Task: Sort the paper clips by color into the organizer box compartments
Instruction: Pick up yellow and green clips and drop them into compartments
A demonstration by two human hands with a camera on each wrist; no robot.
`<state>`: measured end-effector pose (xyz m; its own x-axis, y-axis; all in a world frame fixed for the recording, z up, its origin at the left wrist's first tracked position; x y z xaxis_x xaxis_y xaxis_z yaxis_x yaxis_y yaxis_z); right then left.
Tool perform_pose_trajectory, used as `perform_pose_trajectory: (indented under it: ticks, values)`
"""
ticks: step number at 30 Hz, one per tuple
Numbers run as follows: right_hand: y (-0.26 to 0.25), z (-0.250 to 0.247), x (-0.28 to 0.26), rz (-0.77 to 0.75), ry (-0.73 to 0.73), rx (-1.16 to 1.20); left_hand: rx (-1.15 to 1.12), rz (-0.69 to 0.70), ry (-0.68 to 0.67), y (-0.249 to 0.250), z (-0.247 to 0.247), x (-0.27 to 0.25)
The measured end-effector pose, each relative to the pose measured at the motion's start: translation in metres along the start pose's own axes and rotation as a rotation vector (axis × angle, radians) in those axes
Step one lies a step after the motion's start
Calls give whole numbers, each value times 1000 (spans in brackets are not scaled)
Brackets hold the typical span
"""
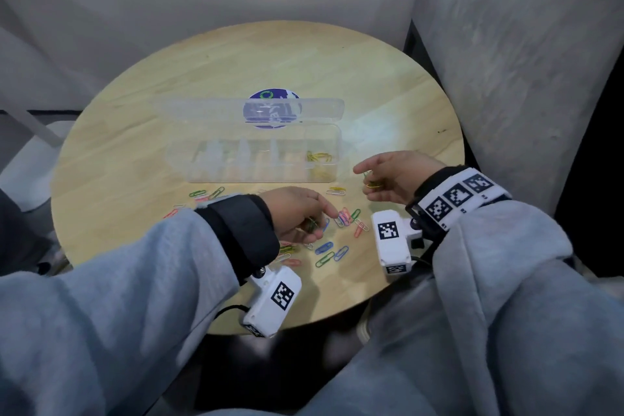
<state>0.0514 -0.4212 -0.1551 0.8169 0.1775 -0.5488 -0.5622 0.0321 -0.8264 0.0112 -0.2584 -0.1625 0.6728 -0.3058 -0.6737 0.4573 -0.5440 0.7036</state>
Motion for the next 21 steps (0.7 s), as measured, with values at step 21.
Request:
perform_pose_trajectory:
  ticks: [21]
  values:
    - [9,-9,10,-30,165,-33,1258,68,76,13,35,0]
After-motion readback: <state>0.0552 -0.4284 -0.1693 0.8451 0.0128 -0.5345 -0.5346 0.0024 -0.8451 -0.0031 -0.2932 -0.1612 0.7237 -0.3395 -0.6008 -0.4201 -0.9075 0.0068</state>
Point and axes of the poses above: each hand's wrist, its own x-axis towards the middle knuckle, its own z-axis out of the palm, y = z × x, the point moved 5 cm from there along x, towards the middle knuckle, and after that the axes turned 10 degrees about x, right-handed, at the moved point
